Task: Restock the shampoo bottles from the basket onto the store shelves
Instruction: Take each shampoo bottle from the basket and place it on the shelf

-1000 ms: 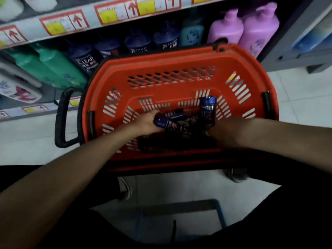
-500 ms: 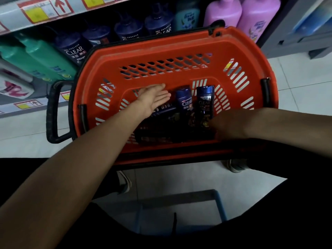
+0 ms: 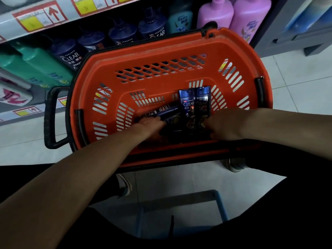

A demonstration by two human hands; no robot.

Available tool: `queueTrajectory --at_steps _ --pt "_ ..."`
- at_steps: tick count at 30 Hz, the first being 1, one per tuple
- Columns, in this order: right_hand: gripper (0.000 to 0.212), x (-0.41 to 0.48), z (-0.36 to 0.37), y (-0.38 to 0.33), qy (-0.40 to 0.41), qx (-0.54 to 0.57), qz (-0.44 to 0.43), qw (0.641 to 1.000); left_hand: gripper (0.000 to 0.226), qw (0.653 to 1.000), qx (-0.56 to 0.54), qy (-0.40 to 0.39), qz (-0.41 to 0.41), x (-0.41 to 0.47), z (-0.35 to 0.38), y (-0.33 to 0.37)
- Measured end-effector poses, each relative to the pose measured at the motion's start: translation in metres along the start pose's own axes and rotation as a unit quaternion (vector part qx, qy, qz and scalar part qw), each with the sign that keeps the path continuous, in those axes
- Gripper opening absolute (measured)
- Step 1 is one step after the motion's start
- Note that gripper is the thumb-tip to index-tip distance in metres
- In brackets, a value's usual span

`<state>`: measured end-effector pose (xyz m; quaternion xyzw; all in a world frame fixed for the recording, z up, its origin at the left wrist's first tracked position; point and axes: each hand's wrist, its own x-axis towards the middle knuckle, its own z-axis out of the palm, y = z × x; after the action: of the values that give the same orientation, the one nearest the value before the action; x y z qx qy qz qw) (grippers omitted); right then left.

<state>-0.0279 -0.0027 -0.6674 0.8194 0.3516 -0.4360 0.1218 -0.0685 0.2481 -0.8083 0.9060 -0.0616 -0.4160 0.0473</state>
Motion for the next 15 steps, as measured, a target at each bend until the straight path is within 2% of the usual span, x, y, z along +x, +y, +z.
queueTrajectory --at_steps 8,15 --pt "0.048 0.001 0.003 0.003 0.0 0.005 0.005 1.0 0.05 0.995 0.098 -0.027 0.015 0.005 -0.008 0.037" --pt "0.051 0.002 0.004 0.004 -0.033 0.028 0.018 0.999 0.052 1.0 0.01 -0.026 0.013 0.007 -0.009 0.029"
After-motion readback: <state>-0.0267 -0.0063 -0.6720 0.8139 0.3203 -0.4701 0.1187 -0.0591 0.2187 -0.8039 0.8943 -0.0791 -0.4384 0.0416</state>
